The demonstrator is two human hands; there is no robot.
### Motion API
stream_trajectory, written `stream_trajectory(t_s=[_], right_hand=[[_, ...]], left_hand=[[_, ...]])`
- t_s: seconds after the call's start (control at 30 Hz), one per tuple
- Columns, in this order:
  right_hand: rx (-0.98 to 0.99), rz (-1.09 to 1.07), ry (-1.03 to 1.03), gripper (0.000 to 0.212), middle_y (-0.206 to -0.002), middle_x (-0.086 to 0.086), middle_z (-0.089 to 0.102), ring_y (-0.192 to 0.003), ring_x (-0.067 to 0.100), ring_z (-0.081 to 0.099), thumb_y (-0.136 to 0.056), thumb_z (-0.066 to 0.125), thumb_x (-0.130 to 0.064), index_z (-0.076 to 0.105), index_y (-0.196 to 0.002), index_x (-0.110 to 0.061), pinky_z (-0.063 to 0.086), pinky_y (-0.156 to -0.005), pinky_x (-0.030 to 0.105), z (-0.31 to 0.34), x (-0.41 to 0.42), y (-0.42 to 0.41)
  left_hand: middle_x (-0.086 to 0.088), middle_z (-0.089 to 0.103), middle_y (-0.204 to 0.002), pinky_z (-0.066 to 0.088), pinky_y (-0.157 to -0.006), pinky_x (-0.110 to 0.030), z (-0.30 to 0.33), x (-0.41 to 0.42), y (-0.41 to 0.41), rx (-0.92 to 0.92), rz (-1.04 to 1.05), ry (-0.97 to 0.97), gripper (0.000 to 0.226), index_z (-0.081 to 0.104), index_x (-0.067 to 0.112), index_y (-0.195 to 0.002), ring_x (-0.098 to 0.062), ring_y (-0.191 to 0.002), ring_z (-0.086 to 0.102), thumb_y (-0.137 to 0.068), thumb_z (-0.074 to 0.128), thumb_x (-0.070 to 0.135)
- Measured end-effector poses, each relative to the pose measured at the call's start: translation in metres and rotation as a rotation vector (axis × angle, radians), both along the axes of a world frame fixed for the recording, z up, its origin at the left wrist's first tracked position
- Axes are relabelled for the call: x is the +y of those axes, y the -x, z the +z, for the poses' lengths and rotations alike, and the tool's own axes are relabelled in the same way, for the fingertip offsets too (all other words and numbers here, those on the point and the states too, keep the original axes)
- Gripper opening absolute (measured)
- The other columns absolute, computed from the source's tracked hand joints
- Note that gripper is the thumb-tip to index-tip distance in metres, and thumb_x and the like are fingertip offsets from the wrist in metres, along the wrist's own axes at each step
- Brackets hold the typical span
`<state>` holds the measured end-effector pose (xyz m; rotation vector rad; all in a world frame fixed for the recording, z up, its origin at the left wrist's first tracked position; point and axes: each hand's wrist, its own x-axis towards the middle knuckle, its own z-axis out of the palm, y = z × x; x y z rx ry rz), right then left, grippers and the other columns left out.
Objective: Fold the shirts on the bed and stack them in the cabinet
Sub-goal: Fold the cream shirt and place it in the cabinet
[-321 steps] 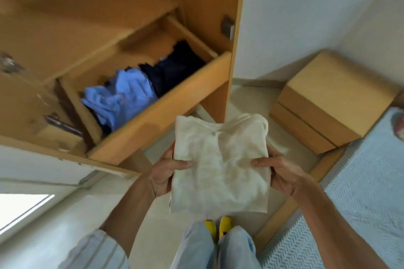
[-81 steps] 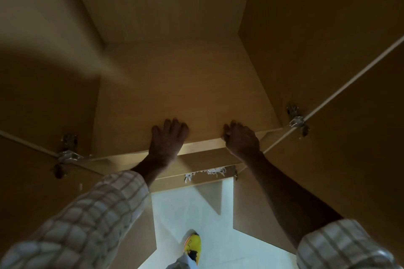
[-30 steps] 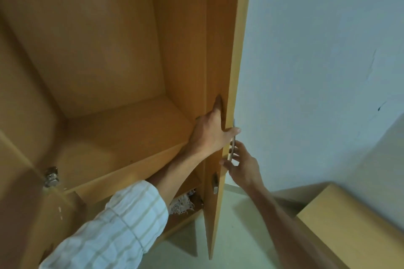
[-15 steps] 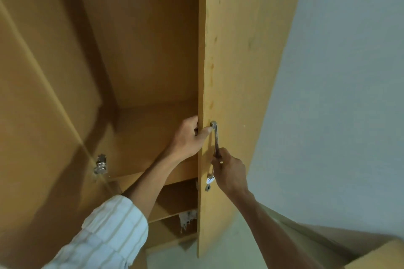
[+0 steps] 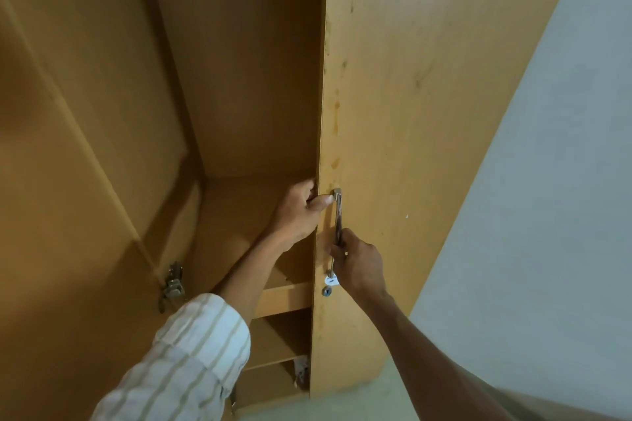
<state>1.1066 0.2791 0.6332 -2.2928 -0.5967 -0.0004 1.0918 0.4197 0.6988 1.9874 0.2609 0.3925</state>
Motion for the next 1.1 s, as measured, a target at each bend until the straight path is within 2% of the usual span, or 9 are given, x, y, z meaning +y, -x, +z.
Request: stream_trajectory(t_s=[0.07, 0.3, 0.43, 0.57, 0.63, 0.83, 0.97, 1.03, 1.1], right_hand=[[-0.009, 0.007, -0.004, 0.013, -0.081, -0.009, 0.058, -0.055, 0.001, 0.051, -0.102, 0.052, -0.019, 0.060, -0.111, -0.016, 0.041, -0.053, 0.009, 0.001, 0.004, -0.004], [-0.046, 0.007, 0.005, 0.014, -0.083, -0.009, 0.058, -0.056, 0.001, 0.050, -0.103, 0.051, -0.022, 0.059, -0.112, -0.015, 0.037, -0.048, 0.010, -0.001, 0.011, -0.010], [-0.011, 0.006, 0.017, 0.017, -0.089, -0.006, 0.061, -0.062, 0.003, 0.052, -0.103, 0.051, -0.025, 0.057, -0.116, -0.014, 0.036, -0.049, 0.010, -0.003, 0.009, -0.010], [0.136, -0.016, 0.034, 0.035, -0.127, 0.003, 0.065, -0.097, 0.019, 0.066, -0.100, 0.059, -0.026, 0.051, -0.132, -0.015, 0.052, -0.074, 0.024, -0.007, 0.005, -0.001], [0.197, -0.044, 0.082, 0.050, -0.133, 0.005, 0.061, -0.111, 0.024, 0.065, -0.096, 0.063, -0.031, 0.044, -0.139, -0.016, 0.052, -0.084, 0.032, -0.016, -0.005, 0.015], [0.243, 0.065, 0.197, 0.037, -0.124, 0.004, 0.067, -0.112, 0.026, 0.064, -0.098, 0.055, -0.042, 0.055, -0.127, -0.018, 0.050, -0.092, 0.037, -0.058, -0.024, 0.093], [0.301, 0.297, 0.170, 0.039, -0.124, -0.004, 0.068, -0.114, 0.022, 0.064, -0.094, 0.054, -0.046, 0.057, -0.127, -0.027, 0.051, -0.092, 0.033, -0.074, -0.012, 0.176], [0.316, 0.414, 0.177, 0.044, -0.120, -0.003, 0.069, -0.110, 0.020, 0.066, -0.086, 0.050, -0.045, 0.057, -0.125, -0.026, 0.053, -0.086, 0.030, -0.075, -0.006, 0.213], [0.252, 0.519, 0.176, 0.038, -0.113, -0.002, 0.070, -0.097, 0.014, 0.066, -0.088, 0.054, -0.039, 0.061, -0.121, -0.022, 0.047, -0.071, 0.014, -0.070, 0.003, 0.250]], left_hand=[[0.009, 0.068, -0.121, 0.047, -0.103, -0.051, -0.001, 0.007, -0.006, 0.006, -0.015, 0.004, 0.010, 0.061, 0.048, -0.097, -0.014, -0.121, 0.059, -0.088, 0.059, 0.047], [0.010, 0.068, -0.120, 0.048, -0.102, -0.049, -0.001, 0.015, -0.014, 0.002, -0.033, 0.011, 0.011, 0.061, 0.043, -0.103, -0.012, -0.116, 0.061, -0.095, 0.060, 0.036], [0.014, 0.068, -0.113, 0.048, -0.098, -0.039, 0.001, 0.010, -0.010, -0.002, -0.029, 0.020, 0.013, 0.061, 0.040, -0.104, -0.006, -0.108, 0.061, -0.099, 0.059, 0.028], [0.013, 0.058, -0.118, 0.041, -0.088, -0.030, 0.002, 0.000, 0.004, 0.024, 0.042, 0.008, 0.028, 0.058, 0.020, -0.128, -0.007, -0.109, 0.056, -0.101, 0.057, 0.025], [0.008, 0.058, -0.122, 0.041, -0.085, -0.025, -0.004, -0.004, 0.019, 0.054, 0.131, -0.017, 0.032, 0.056, 0.017, -0.133, -0.010, -0.113, 0.055, -0.101, 0.056, 0.023], [0.003, 0.068, -0.116, 0.047, -0.078, -0.010, -0.044, -0.028, 0.136, 0.073, 0.175, -0.015, 0.029, 0.060, 0.023, -0.126, -0.006, -0.110, 0.063, -0.097, 0.058, 0.021], [0.010, 0.068, -0.117, 0.052, -0.095, -0.024, -0.074, -0.044, 0.243, 0.110, 0.217, -0.084, 0.028, 0.060, 0.028, -0.126, 0.003, -0.109, 0.062, -0.098, 0.058, 0.026], [0.012, 0.068, -0.120, 0.053, -0.093, -0.020, -0.078, -0.053, 0.287, 0.117, 0.246, -0.074, 0.029, 0.061, 0.027, -0.126, 0.004, -0.111, 0.062, -0.098, 0.058, 0.025], [0.019, 0.067, -0.117, 0.048, -0.086, -0.006, -0.076, -0.060, 0.328, 0.150, 0.283, -0.133, 0.028, 0.064, 0.027, -0.125, 0.012, -0.107, 0.060, -0.098, 0.058, 0.023]])
